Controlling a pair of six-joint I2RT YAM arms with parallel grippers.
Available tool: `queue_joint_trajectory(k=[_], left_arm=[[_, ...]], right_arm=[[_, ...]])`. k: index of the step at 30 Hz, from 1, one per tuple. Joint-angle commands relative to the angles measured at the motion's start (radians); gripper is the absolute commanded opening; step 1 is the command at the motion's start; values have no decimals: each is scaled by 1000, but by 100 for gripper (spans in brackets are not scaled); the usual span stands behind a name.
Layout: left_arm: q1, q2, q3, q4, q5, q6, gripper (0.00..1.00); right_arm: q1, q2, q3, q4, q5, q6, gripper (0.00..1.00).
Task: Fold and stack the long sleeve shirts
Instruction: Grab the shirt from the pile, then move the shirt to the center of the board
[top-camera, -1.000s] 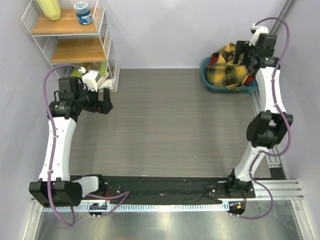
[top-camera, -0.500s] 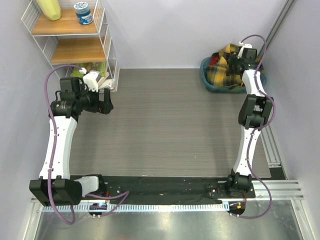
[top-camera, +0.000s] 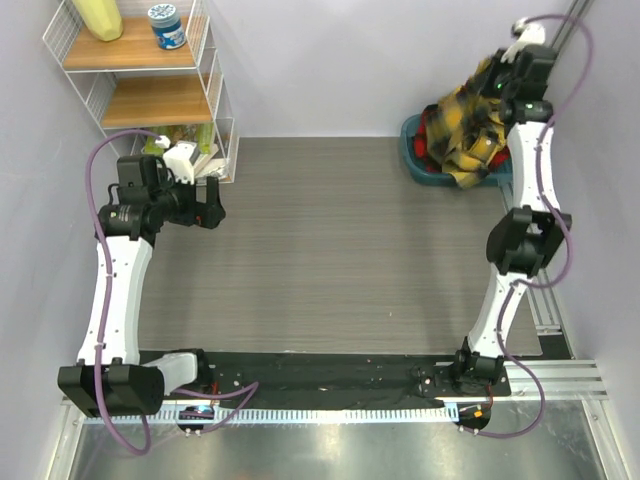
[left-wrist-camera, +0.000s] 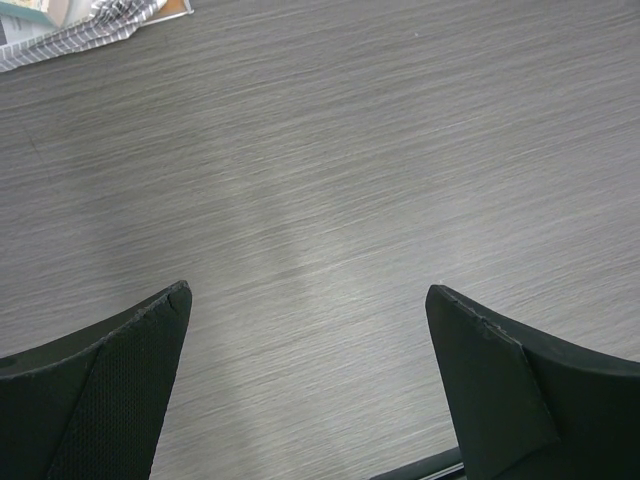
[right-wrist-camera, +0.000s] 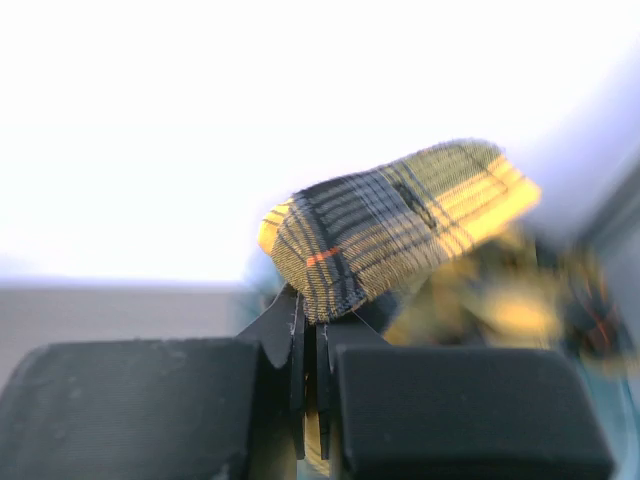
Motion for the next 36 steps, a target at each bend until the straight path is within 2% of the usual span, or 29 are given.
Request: queue_joint_trajectory(k=[1,6,12,15,19,22,23,25,26,28,29,30,31,32,34,35,36], left_arm=[[-2,-41,32,52,-10,-43,100],[-2,-54,35,77,-59,-88,100],[-2,-76,25,93,-62,-128,100],[-2,-88,12,101,-64,-142,100],[-2,-91,-1,113,-55,-171,100],[0,-90,-5,115,-38,-184,100],[-3,-90,-6,116,-33,-189,100],[-2,-90,-5,115,-21,-191,100],[-2,-90,-3,113,-21,-191,100],[-2,-88,-2,110,-23,-183,100],[-3,-88,2,109,-24,-172,100],[-2,-88,0,104,-26,-165,100],[-2,-90,-3,101,-35,-158,100],[-2,-91,-12,103,-36,-145,100],[0,-91,-20,101,-44,-134,100],[-3,-88,-28,103,-44,-129,100],[-2,-85,-32,101,-43,-128,100]], right_arm=[[0,-287,68,280,-162,231,1],[35,-418,90,482,-211,414,1],[116,-493,186,595,-161,478,1],[225,-504,245,612,-136,455,1],[415,-528,272,656,-75,321,1],[446,-554,265,679,-43,264,1],[446,-571,251,641,-18,198,1],[446,-663,141,577,78,109,1],[446,-703,1,514,127,-26,1],[446,-813,-193,457,201,-167,1],[443,-920,-382,431,260,-287,1],[445,-970,-474,405,369,-358,1],[438,-1014,-566,360,409,-421,1],[419,-1116,-747,346,446,-522,1],[382,-1213,-919,261,493,-589,1],[354,-1281,-1065,230,499,-617,1],[298,-1306,-1117,175,476,-629,1]])
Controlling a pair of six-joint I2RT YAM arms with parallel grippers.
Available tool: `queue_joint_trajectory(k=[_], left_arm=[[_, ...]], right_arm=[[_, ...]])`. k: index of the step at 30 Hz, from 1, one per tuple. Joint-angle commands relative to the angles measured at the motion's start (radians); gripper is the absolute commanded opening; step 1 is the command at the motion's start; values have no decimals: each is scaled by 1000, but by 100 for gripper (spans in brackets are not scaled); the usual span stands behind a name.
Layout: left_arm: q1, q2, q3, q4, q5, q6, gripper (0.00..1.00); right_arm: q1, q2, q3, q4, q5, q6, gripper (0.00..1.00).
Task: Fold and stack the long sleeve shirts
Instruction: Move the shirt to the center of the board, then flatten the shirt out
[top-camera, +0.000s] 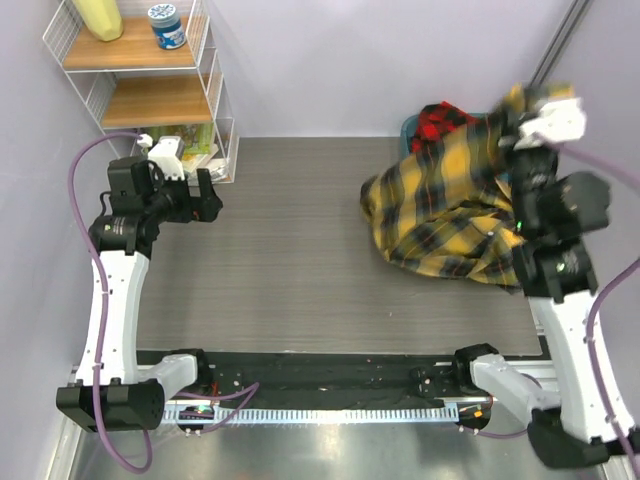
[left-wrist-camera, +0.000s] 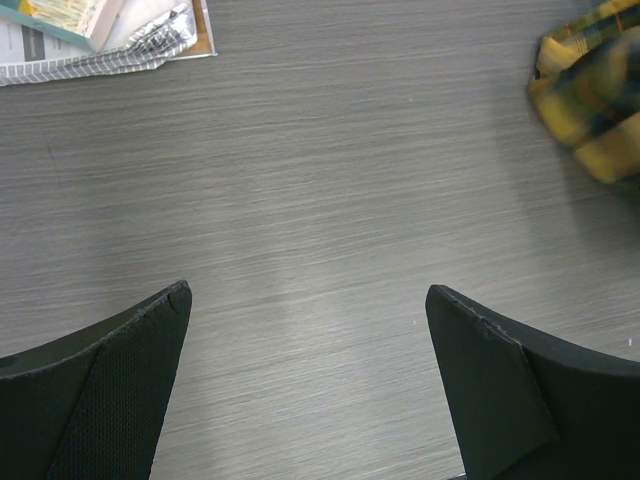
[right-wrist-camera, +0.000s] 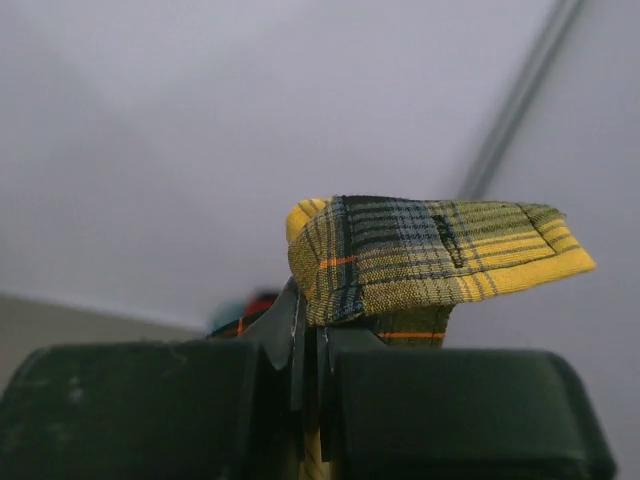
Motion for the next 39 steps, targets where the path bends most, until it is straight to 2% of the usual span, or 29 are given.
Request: queue_joint_trajectory(k=[1,2,4,5,6,7,9,10,11,16,19,25,30,32,33,35,36,37,39], left_arm=[[-3,-4,-24,29,8,31,100],[-3,-3,-30,29,11,31,100],[-3,6,-36,31,22,29,100],[-2,9,-38,34,31,28,100],[-3,13,-39,37,37,26,100],[-2,19,-39,37,42,24,100],[-3,23,-38,37,57,23,100],[-2,25,-39,38,59,23,100],[-2,23,-41,37,59,24,100],[-3,22,-65,34,77,47,100],[-3,19,-77,41,79,49,100],[-2,19,-94,46,65,80,100],[-2,16,-104,60,74,74,100],[-2,17,-97,51,70,80,100],[-3,17,-93,47,65,89,100],[-2,13,-91,44,48,97,100],[-2,13,-91,44,41,100,100],[-2,8,-93,46,36,103,100],[-2,10,-90,46,31,103,100]], right_arm=[[-134,-135,-300,-311,108,-271,1],[-167,-143,-389,-357,93,-282,1],[-246,-117,-460,-459,45,-304,1],[-262,-88,-503,-474,33,-298,3],[-300,-27,-514,-484,10,-294,9],[-316,18,-514,-504,-42,-288,23],[-355,149,-476,-543,-140,-270,61],[-378,197,-451,-582,-188,-235,96],[-391,245,-398,-605,-249,-232,100],[-458,505,-263,-603,-369,-294,100],[-471,565,-230,-619,-476,-406,100],[-471,727,-170,-819,-601,-563,100],[-422,762,-302,-672,-584,-561,100],[-408,774,-325,-661,-596,-549,99],[-400,777,-325,-696,-607,-552,75],[-380,759,-304,-760,-660,-569,41],[-377,741,-295,-834,-686,-574,13],[-373,675,-272,-868,-758,-560,2],[-360,591,-240,-937,-841,-519,1]])
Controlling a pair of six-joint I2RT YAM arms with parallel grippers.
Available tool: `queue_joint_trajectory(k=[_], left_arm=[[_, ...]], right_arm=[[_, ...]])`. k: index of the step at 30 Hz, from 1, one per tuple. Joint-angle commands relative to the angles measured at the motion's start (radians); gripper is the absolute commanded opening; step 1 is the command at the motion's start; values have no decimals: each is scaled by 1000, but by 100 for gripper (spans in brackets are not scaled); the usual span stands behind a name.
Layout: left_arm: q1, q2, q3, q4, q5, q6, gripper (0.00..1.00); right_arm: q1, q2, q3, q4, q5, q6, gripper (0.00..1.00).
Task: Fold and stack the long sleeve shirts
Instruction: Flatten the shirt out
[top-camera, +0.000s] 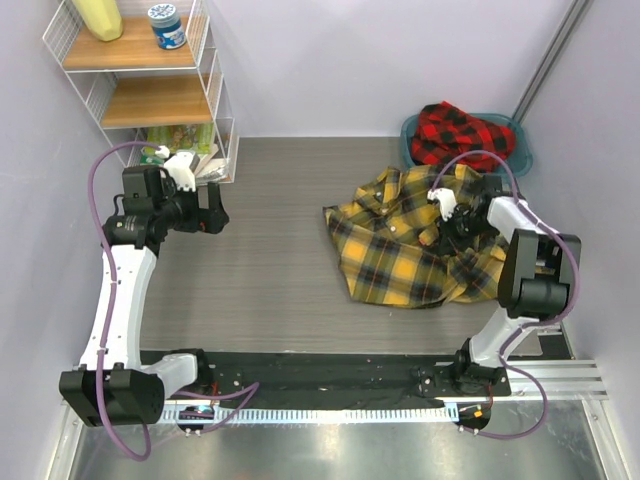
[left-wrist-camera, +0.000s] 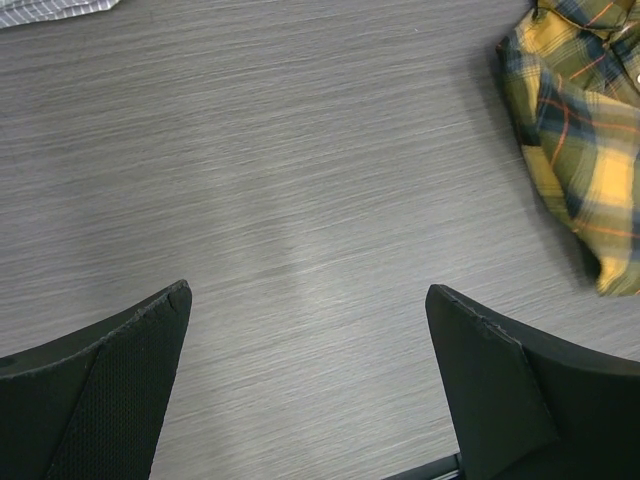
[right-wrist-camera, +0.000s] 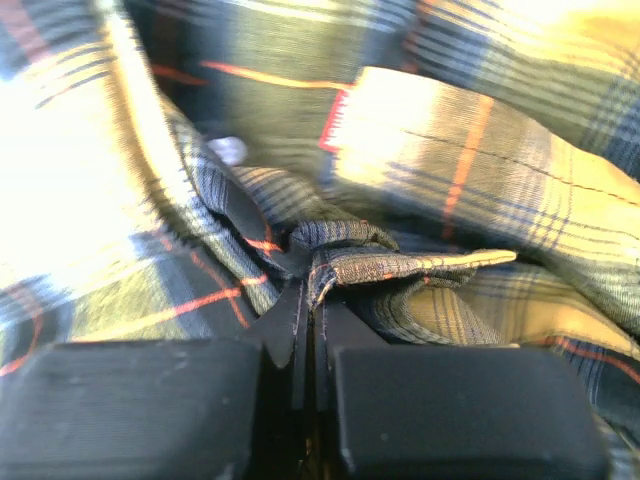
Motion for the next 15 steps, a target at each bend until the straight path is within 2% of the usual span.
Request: queue_joint_trajectory(k=[1,3,4,5,7,8,10,12,14,15], left_arm=[[-2,-18,23,32,-14,18,100],[0,-13,26,32,-14,11,100],[-2,-7,31,32,-14,1,100],[0,-4,35,33,-13,-2,100],[0,0,46,26,-14,-16,100],[-2,2,48,26,-16,-18,100],[0,-1,48,30,-22,-22,100],[-2,-1,51,35,-31,-21,100],[-2,4,60,39,-46,-53,100],[0,11,65,36,-52,-56,100]], right_arm=[[60,-265,117,-182,-260,106,1],[119,-350,212,-151,-331,209,1],[198,-405,247,-124,-344,344,1],[228,-429,286,-89,-348,407,1],[272,-458,407,40,-356,550,1],[294,-457,448,88,-357,678,1],[305,-444,576,232,-341,792,1],[308,-403,698,386,-333,981,1],[311,-369,767,502,-338,1130,1],[320,-327,829,590,-330,1269,1]])
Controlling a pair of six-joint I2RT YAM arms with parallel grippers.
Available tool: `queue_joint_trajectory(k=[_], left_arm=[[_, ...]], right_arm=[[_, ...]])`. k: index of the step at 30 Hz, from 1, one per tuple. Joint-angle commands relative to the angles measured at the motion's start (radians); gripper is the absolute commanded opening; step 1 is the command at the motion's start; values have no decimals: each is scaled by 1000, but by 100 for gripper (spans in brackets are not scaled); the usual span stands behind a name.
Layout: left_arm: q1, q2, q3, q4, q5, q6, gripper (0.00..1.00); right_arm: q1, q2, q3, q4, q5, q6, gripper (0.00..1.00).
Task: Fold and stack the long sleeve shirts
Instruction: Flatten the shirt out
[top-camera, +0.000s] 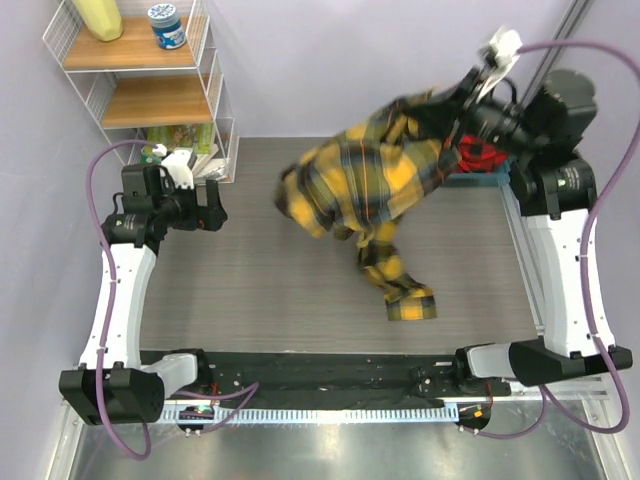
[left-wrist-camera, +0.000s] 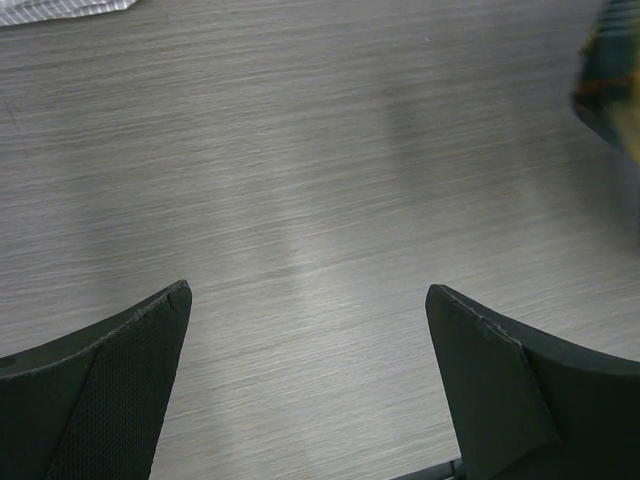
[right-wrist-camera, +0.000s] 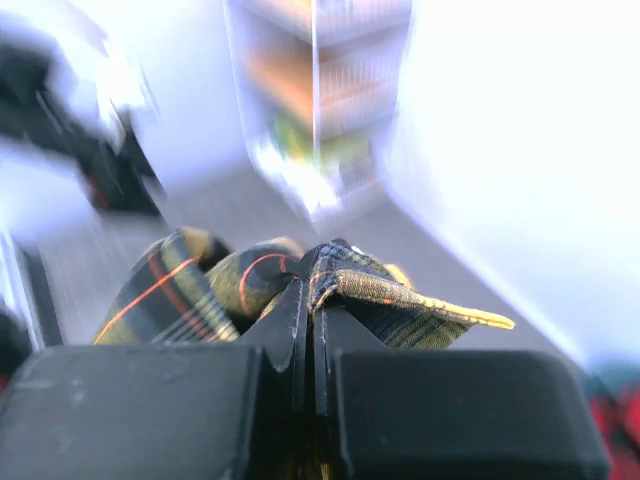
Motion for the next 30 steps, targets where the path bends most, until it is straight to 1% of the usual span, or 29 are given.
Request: queue_joint_trajectory(k=[1,2,3,4,5,6,7,8,9,10,11,12,13,14,15,16,18,19,21,22,23,26,27,29,30], left_arm=[[-2,10,59,34,-31,-42,100],[-2,15,63,32,-36,-45,100],[-2,20,67,32,-36,-47,100],[-2,21,67,32,-36,-47,100],[-2,21,67,32,-35,-47,100],[-2,20,63,34,-27,-37,100],[-2,14,62,31,-13,-24,100],[-2,10,59,29,22,-14,100],[-2,6,53,29,34,-14,100],[0,-5,42,25,57,39,100],[-2,-9,37,21,73,53,100],[-2,-13,31,5,115,77,100],[-2,-16,27,-9,138,128,100],[-3,-16,22,-18,154,156,100],[-3,-16,16,-34,180,176,100],[-3,-16,4,-41,192,214,100],[-3,-16,-9,-51,218,240,100],[-3,-14,-19,-49,218,249,100],[-2,4,-36,-46,223,250,100],[-3,13,-35,-54,237,250,100],[-2,33,-35,-57,241,239,100],[-2,61,-41,-60,258,190,100],[0,76,-45,-54,257,173,100],[12,83,-56,-46,264,136,100],[18,92,-62,-46,271,118,100]], right_arm=[[12,112,169,401,-30,546,1],[18,132,182,459,-37,603,1],[27,149,179,463,-37,669,1],[29,143,156,458,-29,679,1],[27,128,113,431,-24,668,1],[20,70,-12,411,-24,641,1],[-8,38,-86,382,-32,551,1],[-26,6,-158,278,-30,484,1],[-46,-31,-291,211,-17,417,1],[-107,-86,-364,149,18,278,1],[-138,-114,-437,48,49,211,8],[-172,-128,-560,-9,93,111,25],[-181,-125,-600,-72,147,9,42],[-183,-116,-636,-160,283,-166,67],[-184,-104,-677,-192,333,-224,73],[-190,-95,-687,-210,365,-254,76],[-212,-101,-664,-264,313,-335,89],[-209,-104,-648,-278,289,-344,99],[-155,-104,-601,-281,257,-335,100],[-100,-98,-586,-279,266,-334,100],[13,-82,-575,-269,281,-329,100],[171,-24,-552,-214,313,-285,97],[229,-1,-541,-198,269,-262,97],[264,46,-526,-171,230,-240,93],[318,101,-495,-175,223,-257,92]])
